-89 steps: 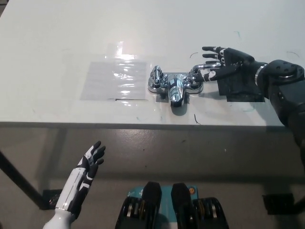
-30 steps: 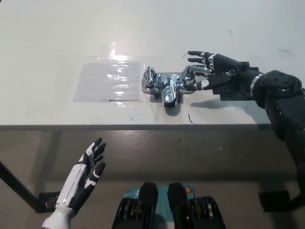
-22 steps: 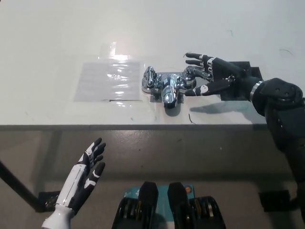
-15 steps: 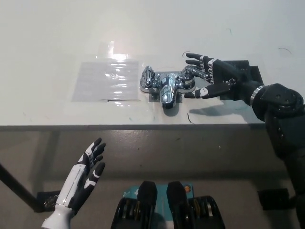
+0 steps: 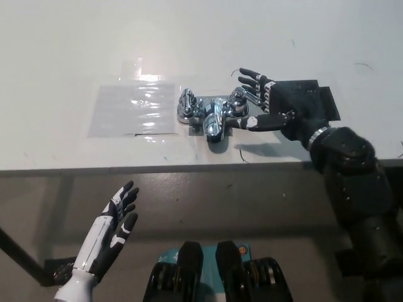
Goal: The faucet is at the center of the desk and the robot turn off the faucet by turning the right faucet handle using the right hand
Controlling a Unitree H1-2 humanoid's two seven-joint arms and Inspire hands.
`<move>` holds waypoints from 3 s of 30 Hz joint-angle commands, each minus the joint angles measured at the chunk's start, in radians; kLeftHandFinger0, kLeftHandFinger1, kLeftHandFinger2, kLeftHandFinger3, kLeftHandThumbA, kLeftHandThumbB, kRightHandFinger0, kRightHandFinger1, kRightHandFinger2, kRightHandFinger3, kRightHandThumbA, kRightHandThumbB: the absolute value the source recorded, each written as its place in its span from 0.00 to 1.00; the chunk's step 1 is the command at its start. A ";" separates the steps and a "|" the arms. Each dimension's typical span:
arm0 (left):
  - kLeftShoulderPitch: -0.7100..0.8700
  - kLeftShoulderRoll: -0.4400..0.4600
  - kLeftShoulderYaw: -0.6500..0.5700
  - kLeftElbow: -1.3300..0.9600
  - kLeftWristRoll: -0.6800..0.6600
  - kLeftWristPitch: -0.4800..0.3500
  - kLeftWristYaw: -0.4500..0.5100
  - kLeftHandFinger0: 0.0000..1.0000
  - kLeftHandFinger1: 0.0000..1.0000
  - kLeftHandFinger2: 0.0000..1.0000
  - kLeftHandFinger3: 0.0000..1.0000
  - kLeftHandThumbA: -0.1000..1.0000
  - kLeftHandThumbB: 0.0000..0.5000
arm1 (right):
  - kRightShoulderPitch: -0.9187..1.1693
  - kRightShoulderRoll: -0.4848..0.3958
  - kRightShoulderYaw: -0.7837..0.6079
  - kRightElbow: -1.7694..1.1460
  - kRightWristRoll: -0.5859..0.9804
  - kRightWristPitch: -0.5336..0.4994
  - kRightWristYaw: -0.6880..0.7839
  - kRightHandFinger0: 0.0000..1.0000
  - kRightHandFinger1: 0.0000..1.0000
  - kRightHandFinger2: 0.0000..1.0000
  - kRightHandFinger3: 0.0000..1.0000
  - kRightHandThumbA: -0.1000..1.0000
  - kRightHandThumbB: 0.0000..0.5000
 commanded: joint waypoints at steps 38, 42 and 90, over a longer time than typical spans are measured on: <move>-0.027 0.031 0.007 -0.038 0.000 -0.009 -0.014 1.00 1.00 1.00 1.00 0.93 0.56 | -0.028 0.380 0.130 0.053 -0.423 -0.181 -1.083 1.00 1.00 1.00 1.00 1.00 0.34; -0.030 0.036 0.009 -0.039 -0.002 -0.009 -0.015 1.00 1.00 1.00 1.00 0.93 0.55 | -0.008 0.348 0.118 0.003 -0.405 -0.215 -1.085 1.00 1.00 1.00 1.00 1.00 0.42; -0.036 0.036 0.033 -0.011 -0.089 -0.045 -0.025 1.00 1.00 1.00 1.00 1.00 0.69 | 0.845 -0.101 0.248 -0.790 -0.277 -0.479 -0.718 1.00 1.00 1.00 1.00 1.00 0.44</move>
